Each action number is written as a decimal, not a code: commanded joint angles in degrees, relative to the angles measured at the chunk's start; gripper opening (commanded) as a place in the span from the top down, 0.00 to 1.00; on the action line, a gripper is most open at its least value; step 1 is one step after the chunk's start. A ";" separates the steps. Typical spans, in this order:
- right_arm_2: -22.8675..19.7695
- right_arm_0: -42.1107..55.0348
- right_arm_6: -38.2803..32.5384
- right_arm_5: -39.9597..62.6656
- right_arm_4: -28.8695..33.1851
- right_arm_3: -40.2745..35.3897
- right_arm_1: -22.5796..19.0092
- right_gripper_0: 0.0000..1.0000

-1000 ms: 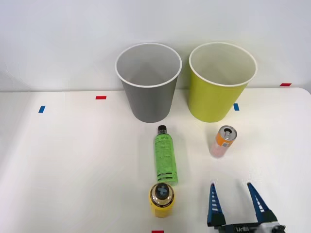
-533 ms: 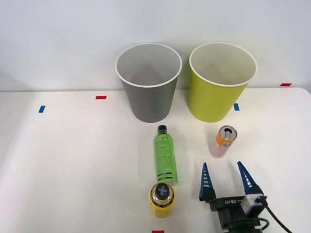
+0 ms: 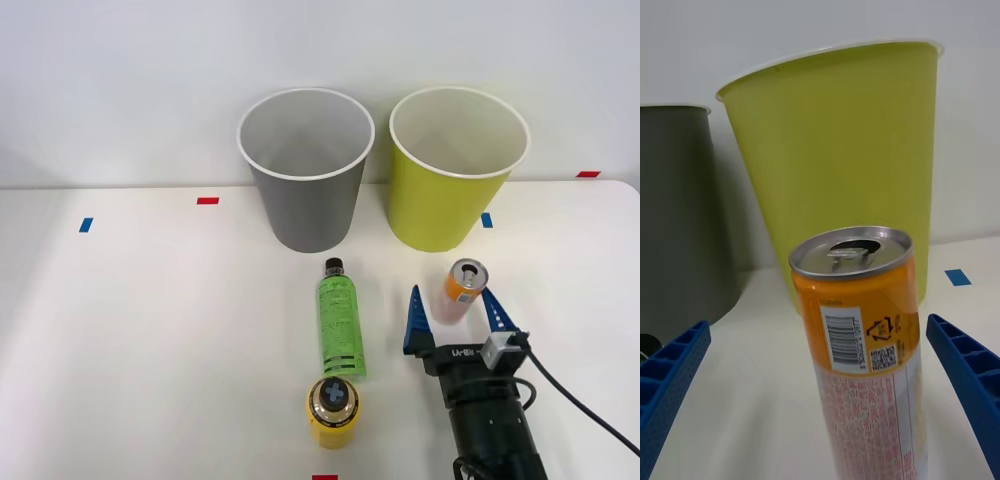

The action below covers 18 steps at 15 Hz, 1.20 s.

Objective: Put cans in the gray bin, plastic bottles in the light green bin

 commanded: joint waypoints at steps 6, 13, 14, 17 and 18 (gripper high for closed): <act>-2.68 -5.18 1.16 6.25 -0.37 -0.01 0.54 0.00; -3.03 -5.53 1.87 6.86 -0.54 -0.01 -1.04 0.84; -2.94 -5.53 1.78 6.86 -0.72 -0.01 -1.04 0.92; -2.94 -5.44 1.87 6.78 -0.89 -0.01 -0.78 0.97; -2.94 -5.44 1.87 6.78 -0.98 -0.01 -0.69 0.98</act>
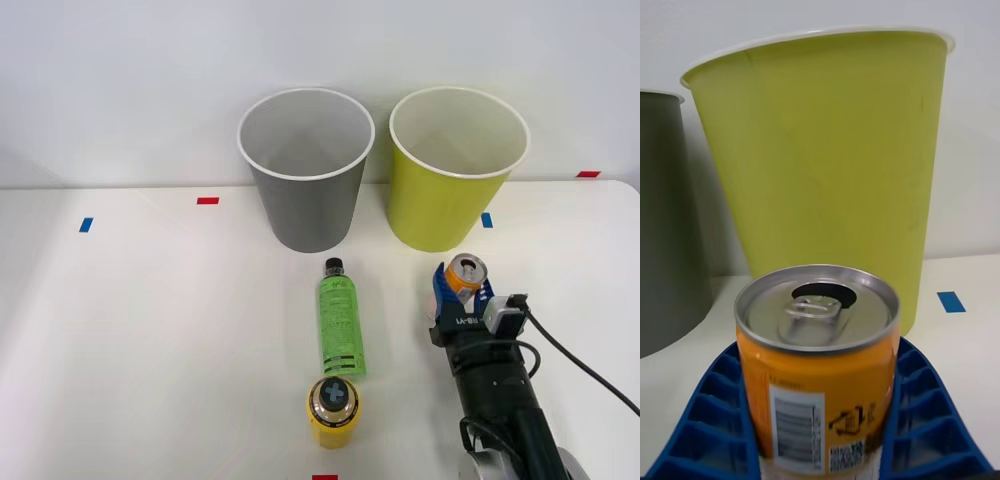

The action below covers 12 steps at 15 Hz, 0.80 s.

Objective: Put cans in the gray bin, plastic bottles in the light green bin

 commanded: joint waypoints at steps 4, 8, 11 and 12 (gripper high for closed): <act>0.81 0.05 -0.52 -0.31 -0.48 -0.63 -0.93 1.00; 3.18 0.40 -2.28 -0.22 -2.94 -3.89 -5.06 1.00; 5.73 0.66 -2.63 3.47 -7.86 -9.25 -9.99 1.00; 5.91 0.84 -2.63 6.72 -8.21 -12.41 -11.48 1.00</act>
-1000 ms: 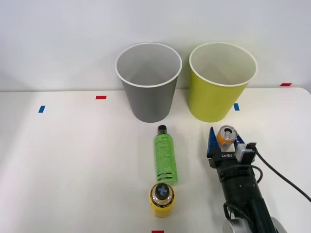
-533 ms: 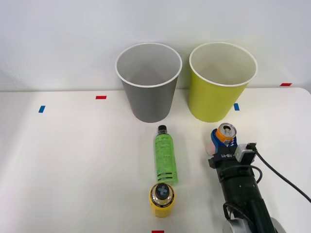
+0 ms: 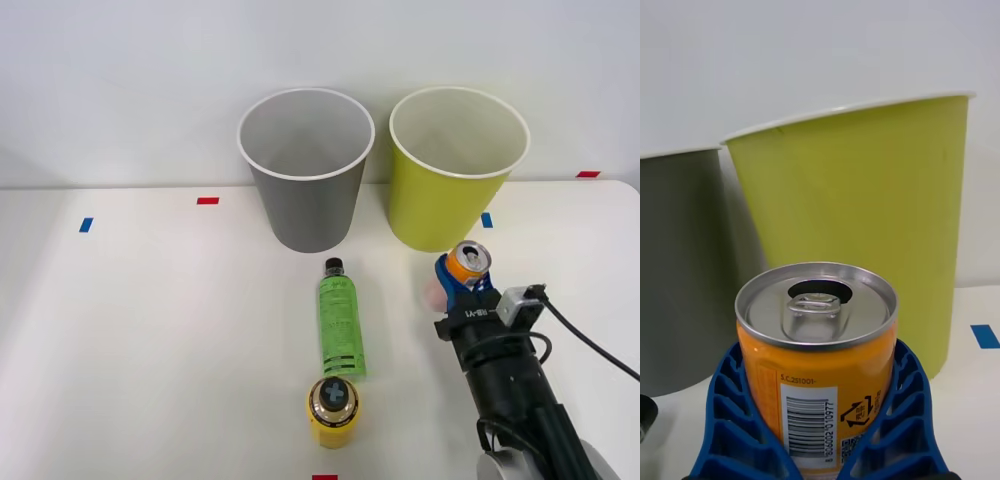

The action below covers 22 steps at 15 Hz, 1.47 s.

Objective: Put cans in the gray bin, plastic bottles in the light green bin

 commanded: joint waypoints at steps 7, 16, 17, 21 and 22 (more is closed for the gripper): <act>1.25 -2.75 -3.27 21.71 -4.97 -23.08 -7.03 1.00; 1.95 -18.57 -5.82 32.08 -7.43 -23.52 0.35 1.00; 1.34 -20.24 -5.91 34.81 -7.43 -23.52 1.40 1.00; -1.39 -29.73 -6.09 43.95 -7.52 -19.30 7.03 1.00; -1.74 -32.98 -5.82 41.84 -7.34 -14.56 8.52 1.00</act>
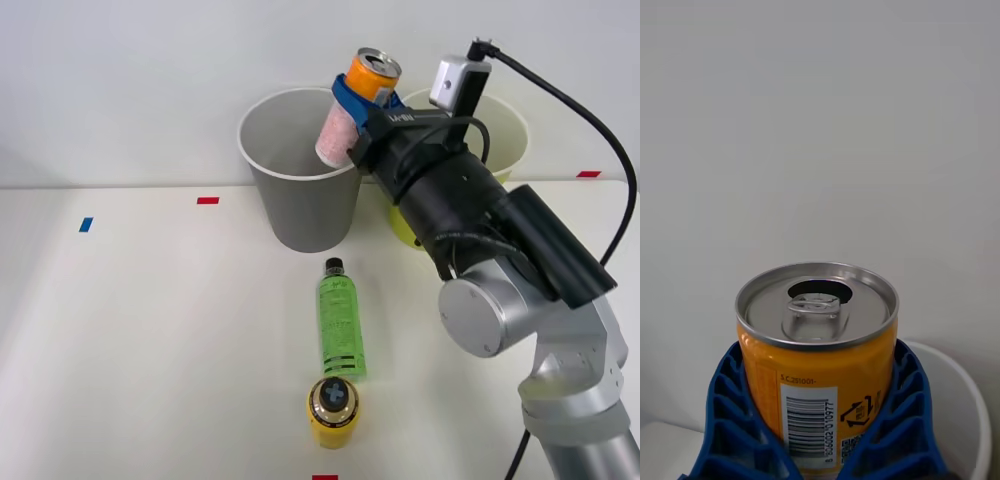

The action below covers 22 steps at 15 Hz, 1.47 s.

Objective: Put cans in the gray bin, plastic bottles in the light green bin

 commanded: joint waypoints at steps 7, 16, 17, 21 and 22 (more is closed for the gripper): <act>-2.01 -19.50 2.05 -6.17 0.98 25.85 5.60 1.00; -0.34 -22.05 4.25 -6.17 2.39 29.28 4.10 0.40; -0.34 -22.05 4.25 -6.26 2.39 29.28 4.19 0.00; 1.07 -22.05 4.95 -7.58 2.65 29.19 3.23 0.00; 1.42 -21.96 4.87 -8.19 2.56 29.19 2.87 0.00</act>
